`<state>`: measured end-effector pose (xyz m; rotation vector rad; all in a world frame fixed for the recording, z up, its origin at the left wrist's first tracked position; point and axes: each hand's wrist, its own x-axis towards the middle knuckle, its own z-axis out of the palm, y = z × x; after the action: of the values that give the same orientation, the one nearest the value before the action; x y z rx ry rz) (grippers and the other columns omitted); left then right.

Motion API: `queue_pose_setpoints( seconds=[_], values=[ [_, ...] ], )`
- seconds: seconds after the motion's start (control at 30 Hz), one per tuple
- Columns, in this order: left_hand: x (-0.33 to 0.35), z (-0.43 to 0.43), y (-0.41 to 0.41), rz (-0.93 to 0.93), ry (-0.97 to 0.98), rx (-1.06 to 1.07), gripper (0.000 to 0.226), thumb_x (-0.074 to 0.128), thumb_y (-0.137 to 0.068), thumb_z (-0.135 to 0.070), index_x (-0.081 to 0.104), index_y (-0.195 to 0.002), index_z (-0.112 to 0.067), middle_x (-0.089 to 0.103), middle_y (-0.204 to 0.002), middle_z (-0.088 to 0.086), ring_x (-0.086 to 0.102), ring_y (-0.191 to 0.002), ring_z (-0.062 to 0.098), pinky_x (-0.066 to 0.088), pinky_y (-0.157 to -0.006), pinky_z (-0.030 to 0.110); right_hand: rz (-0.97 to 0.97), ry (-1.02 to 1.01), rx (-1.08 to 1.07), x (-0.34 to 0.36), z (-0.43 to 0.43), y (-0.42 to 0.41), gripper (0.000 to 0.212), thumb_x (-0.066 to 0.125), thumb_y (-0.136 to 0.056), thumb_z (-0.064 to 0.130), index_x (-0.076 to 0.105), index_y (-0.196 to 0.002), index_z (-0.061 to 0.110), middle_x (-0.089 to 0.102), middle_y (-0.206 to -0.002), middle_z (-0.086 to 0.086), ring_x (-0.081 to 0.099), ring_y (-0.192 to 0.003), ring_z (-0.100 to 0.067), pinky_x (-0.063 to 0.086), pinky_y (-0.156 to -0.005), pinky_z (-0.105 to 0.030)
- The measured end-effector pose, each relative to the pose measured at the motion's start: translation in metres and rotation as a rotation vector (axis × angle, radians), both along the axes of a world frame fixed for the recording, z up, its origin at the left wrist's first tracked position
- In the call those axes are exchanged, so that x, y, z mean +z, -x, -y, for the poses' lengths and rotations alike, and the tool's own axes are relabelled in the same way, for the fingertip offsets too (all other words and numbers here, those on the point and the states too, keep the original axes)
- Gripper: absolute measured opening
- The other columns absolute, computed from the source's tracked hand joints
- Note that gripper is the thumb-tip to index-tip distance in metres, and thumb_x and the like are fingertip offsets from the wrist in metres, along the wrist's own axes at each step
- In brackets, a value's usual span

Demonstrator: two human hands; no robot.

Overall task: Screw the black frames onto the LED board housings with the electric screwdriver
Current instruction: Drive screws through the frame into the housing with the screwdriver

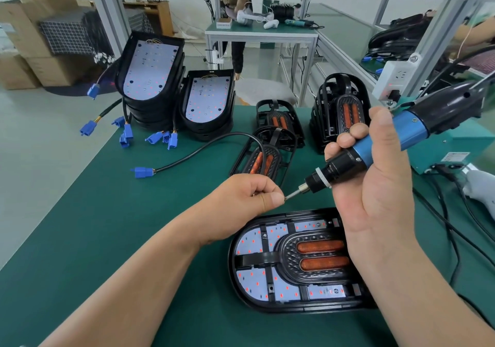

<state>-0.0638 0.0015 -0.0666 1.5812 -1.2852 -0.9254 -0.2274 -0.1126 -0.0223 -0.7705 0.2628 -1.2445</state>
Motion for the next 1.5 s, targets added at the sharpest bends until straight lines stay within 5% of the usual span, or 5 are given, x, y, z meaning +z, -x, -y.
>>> queue_pose_setpoints(
  seconds=[0.17, 0.4, 0.63, 1.03, 1.5],
  values=[
    [-0.001, -0.001, 0.0, 0.03, 0.046, 0.019, 0.015, 0.064, -0.096, -0.042, 0.073, -0.084, -0.038, 0.058, -0.069, -0.024, 0.048, -0.066, -0.003, 0.04, -0.065, 0.011, -0.002, -0.024, -0.018, 0.002, -0.002, -0.001, 0.023, 0.065, -0.103, 0.036, 0.056, -0.116, 0.019, 0.058, -0.087, 0.006, 0.057, -0.078, -0.01, 0.048, -0.081, -0.029],
    [0.001, -0.001, 0.001, -0.021, 0.045, 0.002, 0.015, 0.065, -0.093, -0.043, 0.075, -0.084, -0.037, 0.057, -0.068, -0.022, 0.048, -0.065, -0.002, 0.04, -0.064, 0.012, 0.004, -0.069, 0.004, 0.0, 0.002, -0.001, 0.022, 0.068, -0.1, 0.038, 0.059, -0.109, 0.02, 0.059, -0.087, 0.006, 0.058, -0.075, -0.01, 0.051, -0.078, -0.029],
    [0.004, -0.001, -0.001, -0.176, 0.015, -0.009, 0.029, 0.059, -0.098, -0.045, 0.08, -0.103, -0.026, 0.03, -0.063, -0.007, 0.026, -0.057, 0.012, 0.026, -0.049, 0.017, 0.044, -0.139, 0.011, 0.0, 0.009, 0.001, 0.034, 0.075, -0.092, 0.039, 0.057, -0.114, 0.021, 0.058, -0.086, 0.006, 0.056, -0.074, -0.01, 0.049, -0.078, -0.029],
    [0.013, -0.014, -0.025, -0.036, -0.194, -0.15, 0.033, 0.078, -0.081, -0.049, 0.082, -0.101, -0.023, 0.053, -0.064, -0.012, 0.036, -0.059, 0.009, 0.024, -0.049, 0.022, 0.054, -0.133, 0.118, 0.008, 0.0, 0.002, 0.017, 0.068, -0.098, 0.034, 0.061, -0.107, 0.021, 0.056, -0.083, 0.007, 0.051, -0.071, -0.01, 0.046, -0.078, -0.028],
    [0.001, -0.007, -0.028, 0.12, -0.135, -0.101, 0.01, 0.076, -0.095, -0.024, 0.083, -0.092, -0.018, 0.067, -0.065, -0.025, 0.052, -0.055, -0.011, 0.036, -0.052, 0.002, -0.117, 0.069, 0.409, 0.009, -0.025, 0.002, 0.012, 0.053, -0.103, 0.028, 0.057, -0.113, 0.024, 0.05, -0.08, 0.007, 0.051, -0.065, -0.008, 0.046, -0.072, -0.025]
  ],
)
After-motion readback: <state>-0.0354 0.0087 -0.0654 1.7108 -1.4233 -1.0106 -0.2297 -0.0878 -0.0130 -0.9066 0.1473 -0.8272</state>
